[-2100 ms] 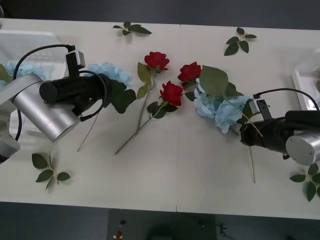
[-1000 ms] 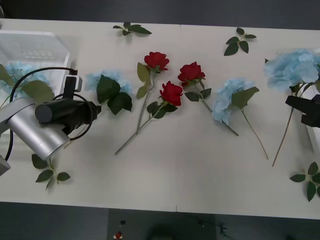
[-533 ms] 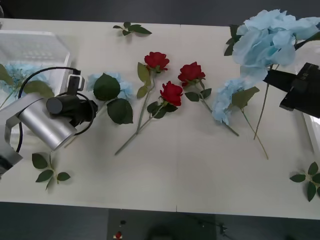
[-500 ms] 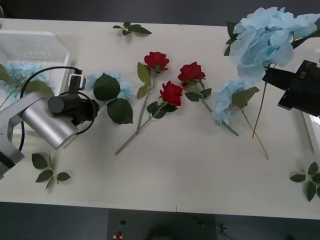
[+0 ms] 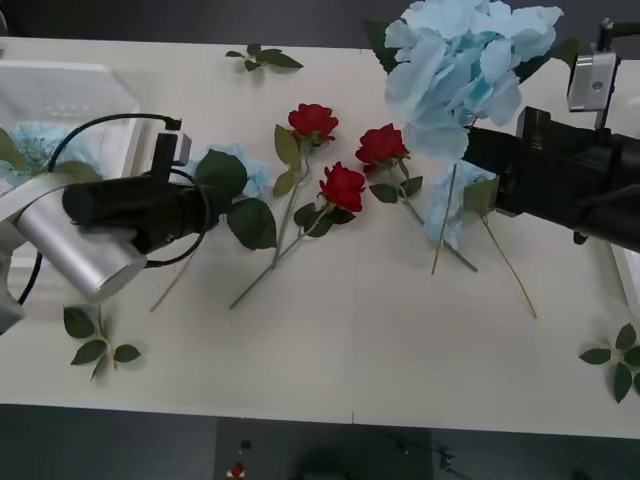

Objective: Put the red flowers into the right box and the blue flowers into the left box

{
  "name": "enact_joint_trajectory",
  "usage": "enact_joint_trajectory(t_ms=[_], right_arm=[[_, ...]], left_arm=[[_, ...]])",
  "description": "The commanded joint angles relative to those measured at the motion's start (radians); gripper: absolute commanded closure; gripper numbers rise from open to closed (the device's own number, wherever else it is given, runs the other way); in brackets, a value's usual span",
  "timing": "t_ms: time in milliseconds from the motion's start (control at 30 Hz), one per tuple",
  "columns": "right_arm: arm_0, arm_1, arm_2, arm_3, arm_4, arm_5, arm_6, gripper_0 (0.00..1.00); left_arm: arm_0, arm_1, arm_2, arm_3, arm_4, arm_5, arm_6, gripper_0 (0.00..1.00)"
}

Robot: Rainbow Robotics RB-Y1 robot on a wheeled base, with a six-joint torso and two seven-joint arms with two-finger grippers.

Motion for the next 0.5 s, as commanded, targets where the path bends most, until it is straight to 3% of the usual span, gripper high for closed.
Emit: enact_joint_trajectory(t_ms=[33,100,333,500], right_arm=[[-0.047,0.021,0.026,-0.032,0.041,-0.014,0.019,1.00],[-0.058,0.021,0.056,-0.030,0.047,-0.030,0.019,1.00],[-0.105,0.027,0.135,0.005,0.047,-0.062,0.035,1.00],[-0.130,0.046,0.157,0.025,0.050,-0.062,0.048,1.00]], left_arm=[[0.110,0.087,0.162,-0.100,0.159,-0.063,-0.182,0.10],[0.151,0.092,0.219,-0.116,0.241,-0.086,-0.268,0.00],[0.256,0.027,0.421,-0.122,0.630,-0.099,-0.677,0.00],[0.271,-0.069,0.521,-0.074,1.008,0.020,-0.976,0.00]])
